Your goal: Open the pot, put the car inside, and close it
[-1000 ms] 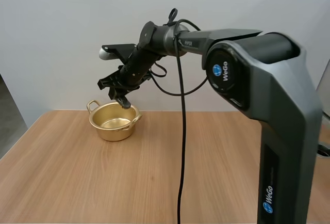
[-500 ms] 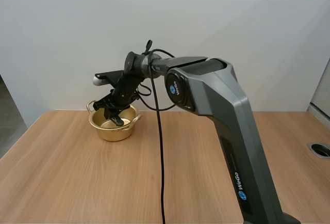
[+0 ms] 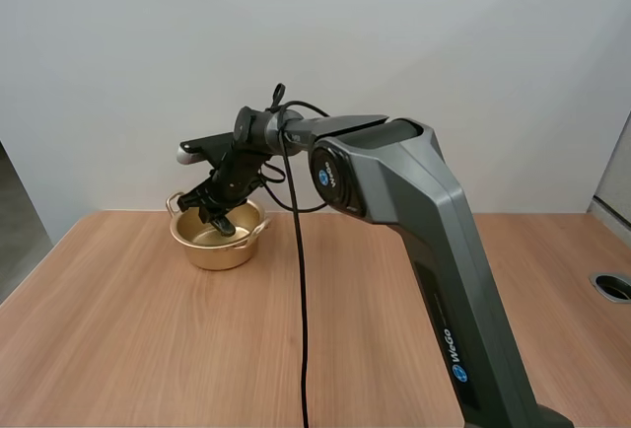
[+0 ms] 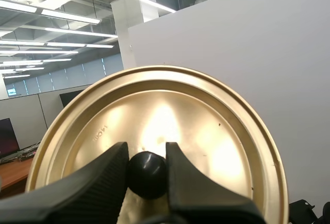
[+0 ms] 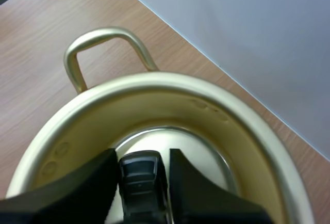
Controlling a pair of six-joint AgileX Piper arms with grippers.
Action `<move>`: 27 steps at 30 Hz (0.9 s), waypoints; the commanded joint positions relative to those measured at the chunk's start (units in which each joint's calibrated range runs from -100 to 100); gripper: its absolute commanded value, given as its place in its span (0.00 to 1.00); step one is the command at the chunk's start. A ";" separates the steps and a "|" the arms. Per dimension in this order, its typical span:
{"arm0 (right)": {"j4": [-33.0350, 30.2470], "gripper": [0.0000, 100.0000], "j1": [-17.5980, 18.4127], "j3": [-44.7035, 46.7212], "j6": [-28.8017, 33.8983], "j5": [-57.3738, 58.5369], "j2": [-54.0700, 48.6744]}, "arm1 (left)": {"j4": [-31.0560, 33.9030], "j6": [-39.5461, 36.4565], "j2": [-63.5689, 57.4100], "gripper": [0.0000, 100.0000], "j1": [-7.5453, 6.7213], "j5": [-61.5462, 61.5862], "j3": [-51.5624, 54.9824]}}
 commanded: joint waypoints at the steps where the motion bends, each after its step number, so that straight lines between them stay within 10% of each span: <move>1: -1.11 1.00 0.29 -0.62 -0.07 0.76 -0.03 | -0.05 -0.05 -0.04 0.00 0.04 0.02 -0.02; 15: -16.70 1.00 0.62 -8.82 3.82 9.92 -4.40 | -1.30 -0.07 0.18 0.00 0.04 0.02 0.10; 16: -16.94 0.83 0.30 -8.82 3.82 12.20 -5.61 | -1.44 -0.07 0.51 0.00 0.04 0.02 0.22; 18: -16.84 0.00 -0.48 -8.82 6.81 17.70 -8.47 | -1.33 -0.07 1.51 0.00 0.04 0.02 0.96; 27: -11.61 0.00 -5.20 -8.82 9.61 32.30 -26.03 | -3.69 -2.22 13.42 0.00 0.04 0.02 8.11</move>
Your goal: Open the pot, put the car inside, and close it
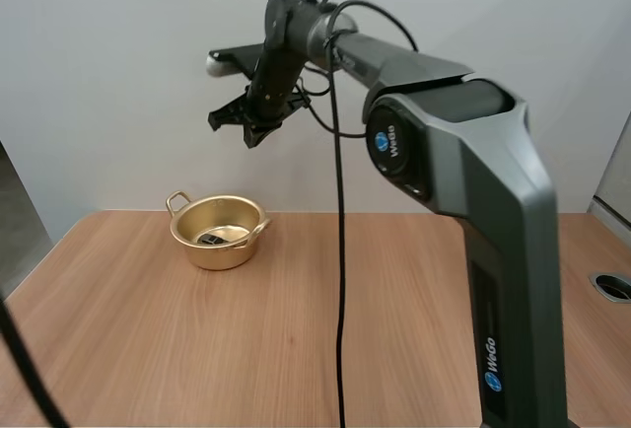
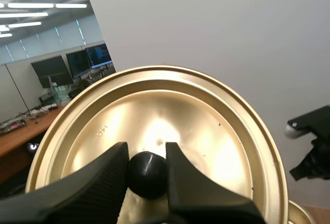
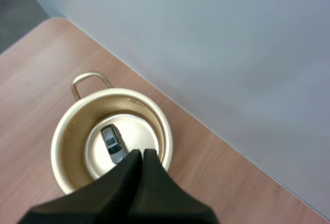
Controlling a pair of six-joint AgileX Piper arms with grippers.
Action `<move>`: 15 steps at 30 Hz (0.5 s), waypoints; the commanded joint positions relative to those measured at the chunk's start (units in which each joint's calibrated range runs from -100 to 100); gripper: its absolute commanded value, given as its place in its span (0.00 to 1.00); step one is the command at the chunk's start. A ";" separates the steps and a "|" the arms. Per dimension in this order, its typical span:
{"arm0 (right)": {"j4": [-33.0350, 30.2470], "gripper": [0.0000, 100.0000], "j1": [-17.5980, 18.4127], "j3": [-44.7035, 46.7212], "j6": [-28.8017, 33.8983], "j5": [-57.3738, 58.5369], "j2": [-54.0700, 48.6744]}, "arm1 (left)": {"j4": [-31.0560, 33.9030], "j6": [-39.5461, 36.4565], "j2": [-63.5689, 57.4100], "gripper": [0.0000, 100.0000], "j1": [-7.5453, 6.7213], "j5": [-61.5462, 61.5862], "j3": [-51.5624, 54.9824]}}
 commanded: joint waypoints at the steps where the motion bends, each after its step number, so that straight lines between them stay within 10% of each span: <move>1: 0.26 0.00 -1.13 -0.04 -0.39 0.54 -7.47 | -2.05 -1.28 4.15 0.00 0.04 0.02 2.30; 9: 0.81 0.00 -2.99 1.23 0.36 0.54 -28.83 | -12.25 -1.65 13.56 0.00 0.04 -1.05 18.68; 15: -3.95 0.00 -2.99 1.23 0.06 0.54 -43.15 | -10.65 -3.61 20.72 0.00 0.04 -30.65 36.02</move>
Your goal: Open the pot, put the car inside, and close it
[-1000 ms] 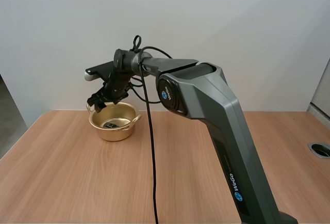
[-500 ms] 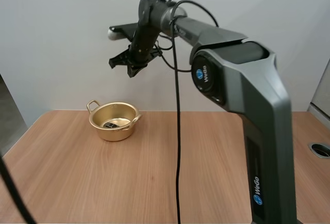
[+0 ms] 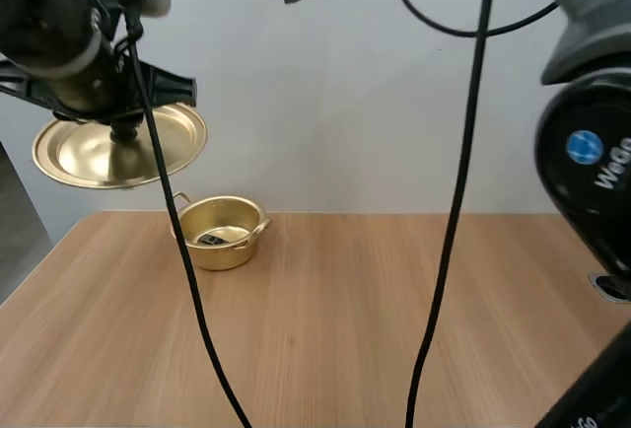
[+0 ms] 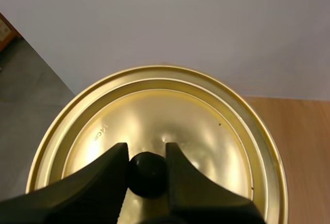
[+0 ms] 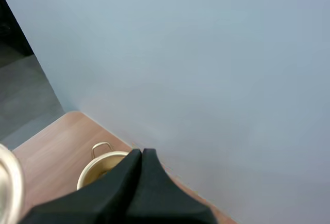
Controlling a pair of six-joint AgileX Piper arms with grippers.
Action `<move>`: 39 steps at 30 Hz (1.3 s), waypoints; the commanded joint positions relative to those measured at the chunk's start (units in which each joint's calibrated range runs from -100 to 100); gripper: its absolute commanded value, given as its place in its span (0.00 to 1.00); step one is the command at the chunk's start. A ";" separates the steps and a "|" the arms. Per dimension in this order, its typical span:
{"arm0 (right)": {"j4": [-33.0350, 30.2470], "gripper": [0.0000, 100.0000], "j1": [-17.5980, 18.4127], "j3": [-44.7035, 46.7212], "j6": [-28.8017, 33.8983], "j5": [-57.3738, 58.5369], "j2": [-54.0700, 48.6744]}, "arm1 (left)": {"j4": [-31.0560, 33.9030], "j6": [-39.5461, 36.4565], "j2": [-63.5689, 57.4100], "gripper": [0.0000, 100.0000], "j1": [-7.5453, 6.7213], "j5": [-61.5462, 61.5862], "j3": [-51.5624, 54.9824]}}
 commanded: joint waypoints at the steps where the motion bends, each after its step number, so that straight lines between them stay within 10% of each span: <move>1: -4.39 0.00 0.02 0.06 -0.22 0.00 -15.81 | 0.59 -0.70 3.98 0.00 0.04 -25.64 13.92; 14: -16.86 0.00 0.02 0.06 2.22 0.00 -31.38 | -2.26 -1.11 27.16 0.00 0.04 -56.66 17.21; 26: -18.29 0.00 -4.76 0.06 5.22 0.00 -32.01 | -14.08 7.68 39.16 0.00 -0.79 -49.65 2.77; 39: -15.29 0.00 -6.71 0.06 5.85 0.00 -32.62 | -11.45 7.69 45.31 0.00 -1.42 -47.96 2.19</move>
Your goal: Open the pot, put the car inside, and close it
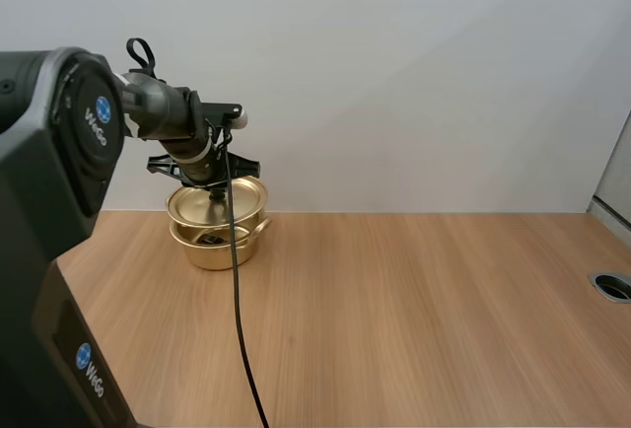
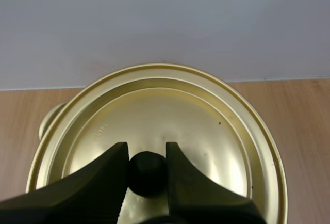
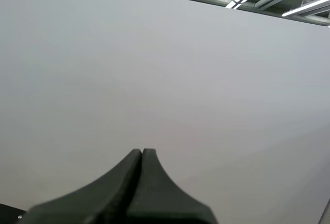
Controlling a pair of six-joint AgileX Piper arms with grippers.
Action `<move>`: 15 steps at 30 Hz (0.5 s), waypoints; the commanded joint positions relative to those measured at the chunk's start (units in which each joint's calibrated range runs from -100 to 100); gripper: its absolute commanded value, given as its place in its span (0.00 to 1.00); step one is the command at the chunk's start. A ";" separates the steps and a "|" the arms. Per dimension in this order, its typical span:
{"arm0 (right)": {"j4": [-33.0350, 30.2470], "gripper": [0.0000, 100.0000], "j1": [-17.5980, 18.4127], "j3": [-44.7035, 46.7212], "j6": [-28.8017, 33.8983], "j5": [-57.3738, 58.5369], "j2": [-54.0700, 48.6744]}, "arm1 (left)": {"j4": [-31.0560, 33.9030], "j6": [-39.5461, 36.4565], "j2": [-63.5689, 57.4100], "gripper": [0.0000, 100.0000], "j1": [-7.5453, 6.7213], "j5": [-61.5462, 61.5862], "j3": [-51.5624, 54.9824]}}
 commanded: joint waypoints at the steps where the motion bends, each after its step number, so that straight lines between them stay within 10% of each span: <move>1: -0.08 0.00 -0.05 0.06 -0.04 0.06 -0.06 | 0.39 -0.12 0.72 0.00 0.03 -0.07 0.00; 15: -0.08 0.00 -0.05 0.06 -0.04 0.06 -0.19 | 1.47 -0.13 4.68 0.00 0.03 -0.58 -1.06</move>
